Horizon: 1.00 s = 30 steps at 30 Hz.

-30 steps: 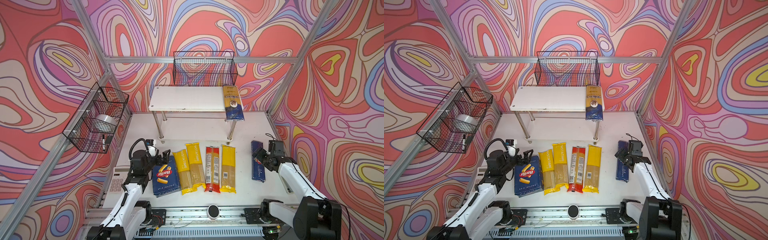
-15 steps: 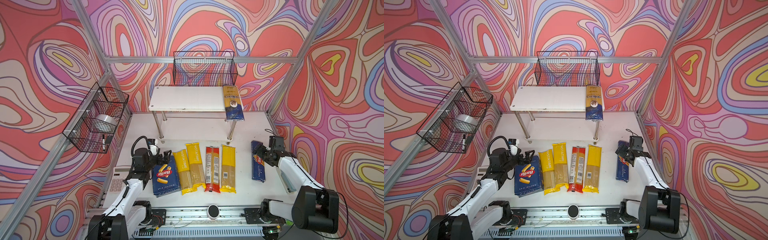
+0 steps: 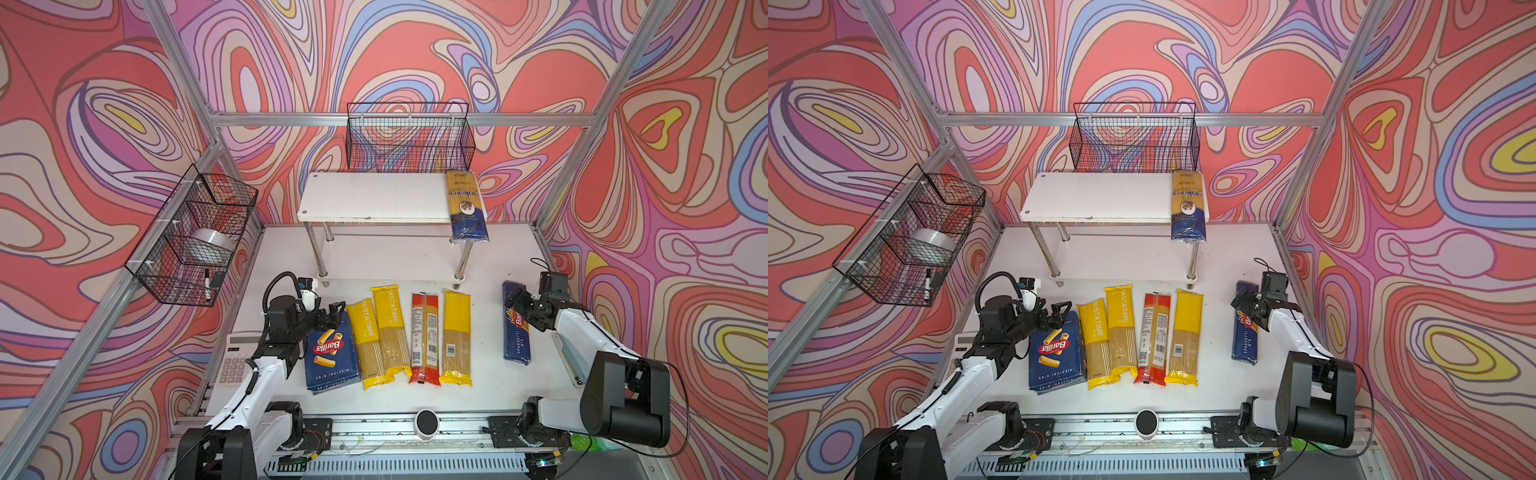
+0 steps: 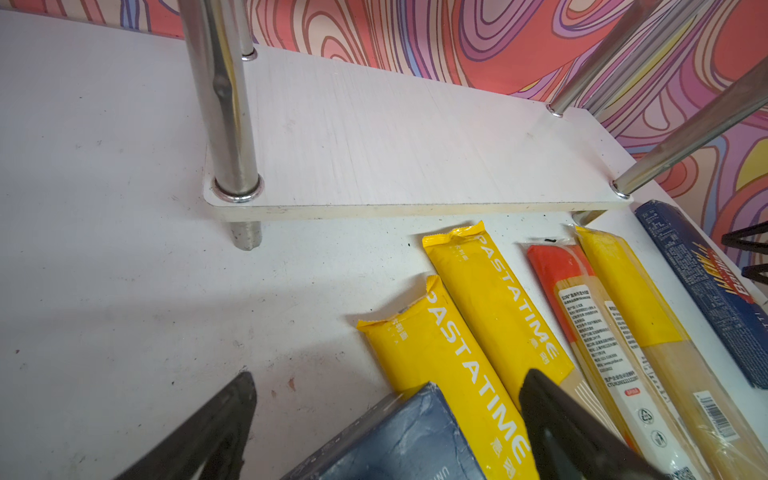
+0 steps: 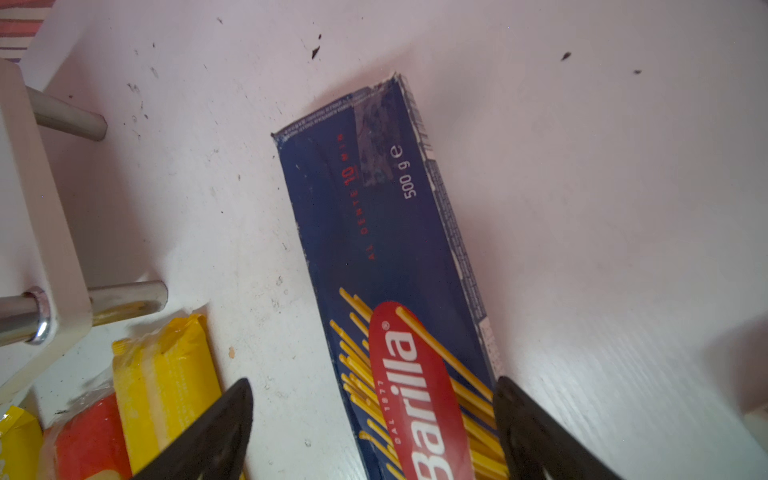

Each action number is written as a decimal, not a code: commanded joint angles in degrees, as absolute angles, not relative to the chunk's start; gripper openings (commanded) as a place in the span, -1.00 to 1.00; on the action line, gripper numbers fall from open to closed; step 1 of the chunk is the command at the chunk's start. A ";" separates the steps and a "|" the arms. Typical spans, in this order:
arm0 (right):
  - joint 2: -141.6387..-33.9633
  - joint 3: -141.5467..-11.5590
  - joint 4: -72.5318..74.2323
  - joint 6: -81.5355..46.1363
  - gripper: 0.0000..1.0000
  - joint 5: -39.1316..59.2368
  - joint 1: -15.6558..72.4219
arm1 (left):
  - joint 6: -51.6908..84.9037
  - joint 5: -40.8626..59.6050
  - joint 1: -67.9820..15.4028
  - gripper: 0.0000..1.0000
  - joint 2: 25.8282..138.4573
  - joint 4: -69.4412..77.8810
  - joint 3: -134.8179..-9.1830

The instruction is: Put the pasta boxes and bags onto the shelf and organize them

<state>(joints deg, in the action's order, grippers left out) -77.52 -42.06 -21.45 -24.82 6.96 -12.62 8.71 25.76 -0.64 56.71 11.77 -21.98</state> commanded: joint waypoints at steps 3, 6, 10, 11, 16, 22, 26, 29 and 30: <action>-77.11 -40.10 -19.34 -24.11 0.85 9.39 -12.83 | 7.65 27.21 -0.44 1.00 57.29 11.78 -24.04; -77.09 -39.56 -19.71 -24.14 0.85 9.65 -12.83 | 7.62 27.18 -0.61 1.00 57.48 11.70 -24.26; -77.23 -38.86 -20.10 -24.67 0.84 11.53 -12.81 | 7.49 27.11 -0.70 1.00 57.30 11.69 -24.08; -77.30 -38.76 -19.95 -24.76 0.84 12.16 -12.78 | 7.44 27.16 -0.80 1.00 57.30 11.69 -24.05; -77.54 -38.81 -19.44 -26.15 0.81 15.50 -12.83 | 7.27 27.33 -0.96 1.00 57.26 11.64 -24.18; -78.48 -37.88 -17.65 -28.45 0.72 19.43 -10.98 | 7.09 27.50 -1.14 1.00 57.65 11.51 -24.41; -78.50 -40.05 -20.74 -27.45 0.71 13.71 -6.06 | 6.94 28.21 -1.47 1.00 58.03 11.51 -24.70; -77.99 -42.37 -24.26 -26.91 0.71 9.48 -4.15 | 6.92 28.14 -1.66 1.00 57.93 11.51 -24.58; -77.46 -43.00 -25.52 -26.68 0.71 8.02 -3.75 | 6.91 28.09 -1.81 1.00 57.92 11.60 -24.59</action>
<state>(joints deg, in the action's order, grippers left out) -77.69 -40.80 -20.71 -27.05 12.21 -5.02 8.08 27.16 -1.41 57.84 11.75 -22.90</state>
